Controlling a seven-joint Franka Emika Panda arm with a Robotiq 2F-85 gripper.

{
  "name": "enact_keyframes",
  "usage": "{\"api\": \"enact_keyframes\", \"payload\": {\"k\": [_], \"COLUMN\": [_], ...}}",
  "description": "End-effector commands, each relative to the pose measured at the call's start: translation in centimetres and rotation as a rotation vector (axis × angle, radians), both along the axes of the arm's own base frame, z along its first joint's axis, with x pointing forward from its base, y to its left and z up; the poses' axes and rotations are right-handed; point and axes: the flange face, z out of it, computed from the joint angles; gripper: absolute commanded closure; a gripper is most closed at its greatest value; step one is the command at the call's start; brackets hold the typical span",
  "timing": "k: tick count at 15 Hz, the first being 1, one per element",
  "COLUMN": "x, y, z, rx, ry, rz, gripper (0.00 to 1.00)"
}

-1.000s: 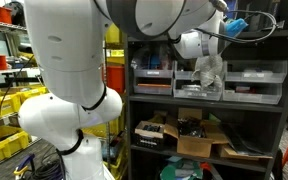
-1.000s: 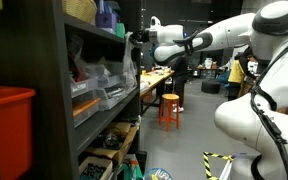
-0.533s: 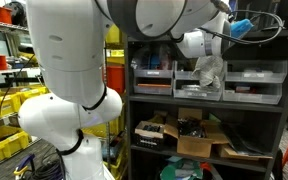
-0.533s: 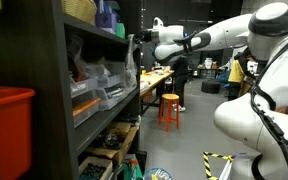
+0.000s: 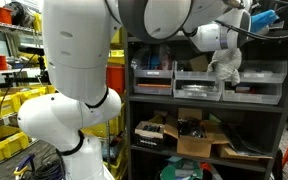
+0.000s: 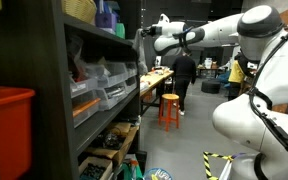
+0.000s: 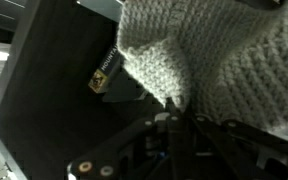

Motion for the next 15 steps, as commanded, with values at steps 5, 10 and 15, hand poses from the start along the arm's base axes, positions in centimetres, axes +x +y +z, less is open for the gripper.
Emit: {"api": "enact_keyframes", "payload": {"k": [5, 10, 15], "x": [1.8, 3.7, 5.2], "y": [-5.0, -4.5, -2.1], "z": [3.6, 1.6, -0.6], "rx": [0.062, 0.045, 0.009], "ry": [-0.042, -0.008, 0.029], "rz": [-0.143, -0.155, -0.125], "gripper": [0.99, 0.99, 0.99]}}
